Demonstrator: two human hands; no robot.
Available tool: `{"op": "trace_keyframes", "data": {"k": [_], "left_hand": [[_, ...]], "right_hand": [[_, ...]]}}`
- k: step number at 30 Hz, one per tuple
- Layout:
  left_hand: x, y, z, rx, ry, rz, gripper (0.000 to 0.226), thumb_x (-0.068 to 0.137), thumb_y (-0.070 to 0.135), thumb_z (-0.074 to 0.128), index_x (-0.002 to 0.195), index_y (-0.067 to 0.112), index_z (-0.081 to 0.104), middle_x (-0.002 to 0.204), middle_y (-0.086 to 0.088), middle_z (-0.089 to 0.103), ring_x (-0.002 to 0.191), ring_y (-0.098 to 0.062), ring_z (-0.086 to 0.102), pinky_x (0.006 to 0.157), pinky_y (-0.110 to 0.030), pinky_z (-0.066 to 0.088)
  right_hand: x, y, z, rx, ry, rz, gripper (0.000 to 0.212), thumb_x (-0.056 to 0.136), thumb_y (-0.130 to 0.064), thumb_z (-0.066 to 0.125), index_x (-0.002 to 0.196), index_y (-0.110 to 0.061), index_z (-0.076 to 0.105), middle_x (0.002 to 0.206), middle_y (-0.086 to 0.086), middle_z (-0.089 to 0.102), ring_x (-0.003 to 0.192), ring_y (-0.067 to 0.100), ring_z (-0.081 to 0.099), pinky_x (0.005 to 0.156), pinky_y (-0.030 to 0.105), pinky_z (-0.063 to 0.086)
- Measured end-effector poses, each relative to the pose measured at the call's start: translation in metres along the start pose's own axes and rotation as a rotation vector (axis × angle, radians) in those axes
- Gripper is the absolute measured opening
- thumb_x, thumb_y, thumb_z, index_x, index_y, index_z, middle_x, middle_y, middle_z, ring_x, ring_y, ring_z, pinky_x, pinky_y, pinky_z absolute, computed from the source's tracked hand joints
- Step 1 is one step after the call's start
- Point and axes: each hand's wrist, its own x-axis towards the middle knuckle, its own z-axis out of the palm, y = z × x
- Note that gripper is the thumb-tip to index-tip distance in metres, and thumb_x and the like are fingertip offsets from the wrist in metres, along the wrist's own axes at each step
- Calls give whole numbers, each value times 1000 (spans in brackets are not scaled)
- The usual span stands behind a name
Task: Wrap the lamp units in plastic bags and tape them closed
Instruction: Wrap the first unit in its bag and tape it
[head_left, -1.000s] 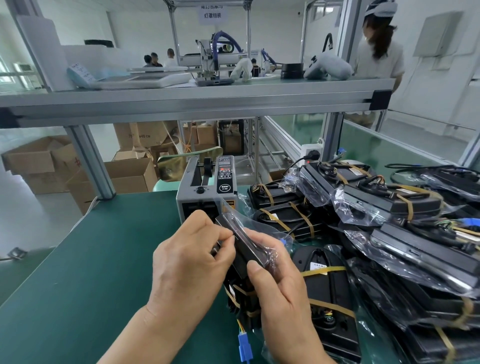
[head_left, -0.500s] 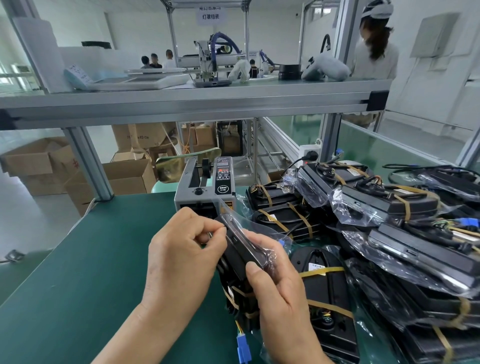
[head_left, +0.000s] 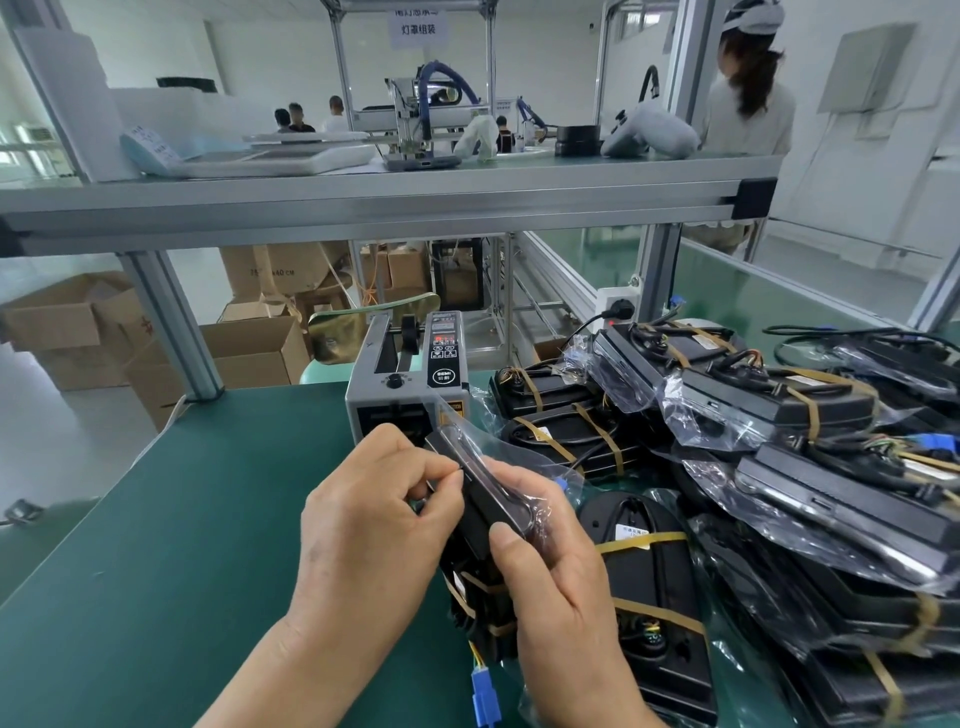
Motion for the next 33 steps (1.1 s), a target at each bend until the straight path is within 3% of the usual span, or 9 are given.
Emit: {"op": "trace_keyframes", "data": {"k": [2,9,12,18,20,23,27,31,33], "left_hand": [[0,0,0,1,-5,1,28,78,4,76,65,28,71,72,6,52,61,-14,51,55,-23,40],[0,-1,0,-9,-21,-11,27,78,6,76,66,29,71,73,5,53,64,-16,53,54,-21,41],[1,-1,-1,-2,-32,-4,27,79,6,76,66,29,71,73,5,53,64,-16,52,53,-19,40],[3,0,-3,12,-77,-4,26,80,10,76,65,31,72,74,8,55,64,-12,54,55,-16,40],[4,2,-5,17,-99,-7,25,82,12,76,66,31,73,74,8,56,64,-12,54,56,-22,41],[2,8,-9,30,-134,15,17,85,21,73,70,30,74,76,7,54,65,-13,53,57,-28,42],[-10,17,-12,196,-170,137,22,95,33,59,75,25,65,75,7,47,61,-13,52,54,-39,49],[-24,20,-12,297,-149,240,24,91,37,55,96,21,73,76,10,50,51,-13,51,38,-36,47],[-30,17,-11,290,-152,282,34,91,38,49,104,21,75,77,11,53,50,-12,51,36,-33,46]], "right_hand": [[0,-2,0,4,0,0,38,80,-45,51,116,-50,62,91,-3,73,69,23,58,65,22,49],[0,-1,0,-9,-7,-2,40,79,-44,51,117,-47,62,111,-11,73,89,13,68,80,21,53],[0,0,0,-7,-8,10,40,78,-44,51,117,-47,62,108,-8,74,87,17,68,79,26,55],[1,-2,-1,-4,4,11,41,78,-45,51,117,-47,63,97,-17,74,79,2,65,72,11,46],[1,-2,-1,-6,2,12,40,78,-46,51,116,-47,63,93,-20,72,78,1,64,72,12,46],[1,-2,-1,-11,-17,9,40,80,-45,51,119,-45,62,110,-11,74,96,12,69,82,22,52],[1,-1,-2,6,-7,6,41,81,-43,52,120,-39,63,112,-13,73,102,8,69,83,15,51],[1,3,-1,44,-9,40,37,80,-42,53,116,-45,63,114,-2,74,104,19,70,91,42,55],[1,4,-2,49,-9,37,37,81,-41,53,117,-44,63,114,-3,74,106,20,69,93,46,54]]}}
